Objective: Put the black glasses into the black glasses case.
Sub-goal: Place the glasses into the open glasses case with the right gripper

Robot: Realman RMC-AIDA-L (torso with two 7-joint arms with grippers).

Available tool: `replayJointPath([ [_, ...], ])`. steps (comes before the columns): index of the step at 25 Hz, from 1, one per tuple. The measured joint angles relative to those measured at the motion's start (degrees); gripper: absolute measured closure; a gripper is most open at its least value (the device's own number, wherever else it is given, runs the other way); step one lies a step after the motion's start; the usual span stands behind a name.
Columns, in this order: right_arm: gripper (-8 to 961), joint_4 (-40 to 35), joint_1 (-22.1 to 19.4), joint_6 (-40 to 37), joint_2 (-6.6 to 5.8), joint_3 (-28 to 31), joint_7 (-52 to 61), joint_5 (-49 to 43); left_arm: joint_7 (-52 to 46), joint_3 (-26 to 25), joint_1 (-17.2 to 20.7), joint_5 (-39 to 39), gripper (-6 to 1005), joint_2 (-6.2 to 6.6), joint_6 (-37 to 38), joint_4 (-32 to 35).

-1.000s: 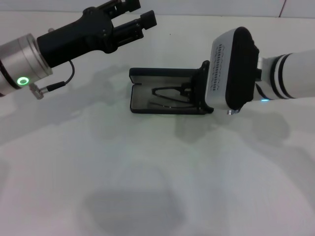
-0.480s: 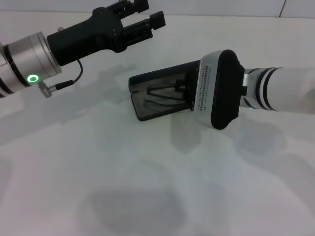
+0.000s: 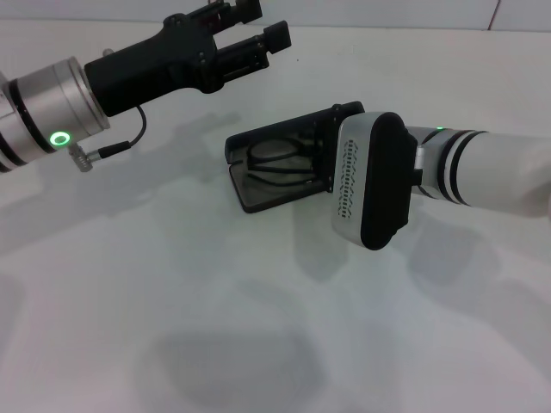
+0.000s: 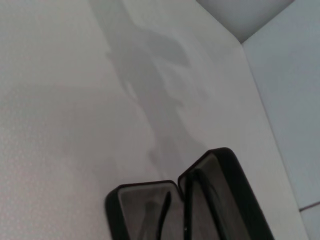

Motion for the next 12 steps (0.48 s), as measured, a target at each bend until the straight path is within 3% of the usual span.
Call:
replayJointPath([
  [12,776,1.17,-0.05,0.92,0.00,-0.18,-0.07,-1.82,0.04,0.00,0.34,-0.04,246,0.03,0.01,0.16],
])
